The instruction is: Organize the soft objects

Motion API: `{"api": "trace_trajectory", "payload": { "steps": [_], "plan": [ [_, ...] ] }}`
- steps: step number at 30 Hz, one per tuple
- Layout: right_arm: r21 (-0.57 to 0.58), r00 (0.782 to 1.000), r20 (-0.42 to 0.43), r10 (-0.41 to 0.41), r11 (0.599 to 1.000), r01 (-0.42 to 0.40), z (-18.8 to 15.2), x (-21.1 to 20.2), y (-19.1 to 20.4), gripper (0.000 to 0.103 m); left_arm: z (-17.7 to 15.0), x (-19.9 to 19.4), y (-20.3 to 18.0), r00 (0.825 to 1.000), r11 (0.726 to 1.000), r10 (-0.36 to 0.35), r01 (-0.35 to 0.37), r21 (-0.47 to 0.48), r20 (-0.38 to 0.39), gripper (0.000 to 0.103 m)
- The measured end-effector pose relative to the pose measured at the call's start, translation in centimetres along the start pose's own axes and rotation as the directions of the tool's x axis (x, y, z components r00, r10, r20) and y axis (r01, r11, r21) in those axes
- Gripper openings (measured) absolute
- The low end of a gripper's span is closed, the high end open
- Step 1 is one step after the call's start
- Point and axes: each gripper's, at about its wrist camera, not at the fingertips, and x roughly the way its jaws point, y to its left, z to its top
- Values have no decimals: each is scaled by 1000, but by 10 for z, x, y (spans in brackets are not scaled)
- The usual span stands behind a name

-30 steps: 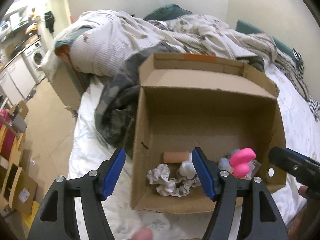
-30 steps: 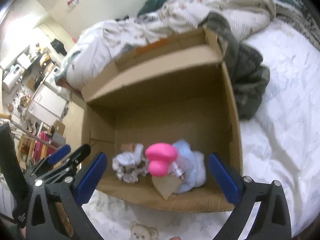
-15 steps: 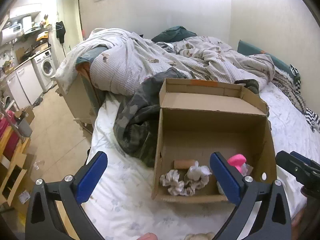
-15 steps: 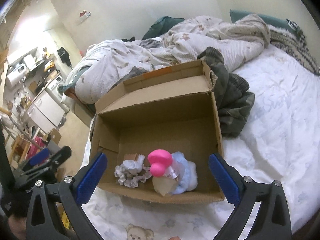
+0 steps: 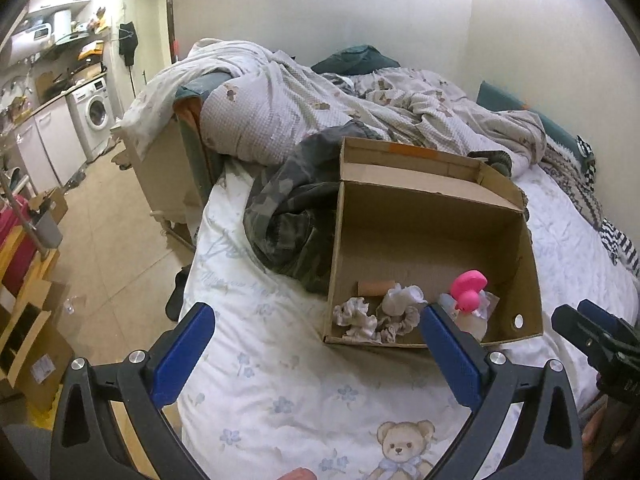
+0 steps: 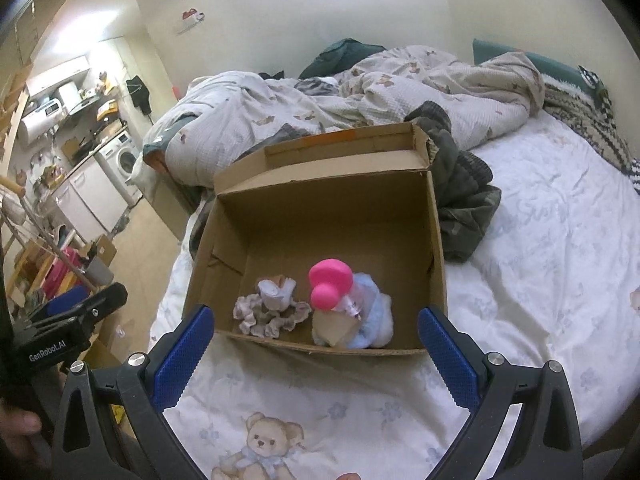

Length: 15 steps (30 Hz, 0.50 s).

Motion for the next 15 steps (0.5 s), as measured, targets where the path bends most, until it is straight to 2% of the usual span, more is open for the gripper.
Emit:
{"api": "trace_trajectory", "payload": {
  "steps": [6,15],
  "plan": [
    [29,1000,-8,1,1000,-1,-3,2,-3,103,-4,-2,-11,1000,999,1,-2,44,14,102],
    [24,1000,-14,-11,1000,12,-2,5,-3,103,-3,0,-9,1000,1000,2,-2,30,8,102]
  ]
}}
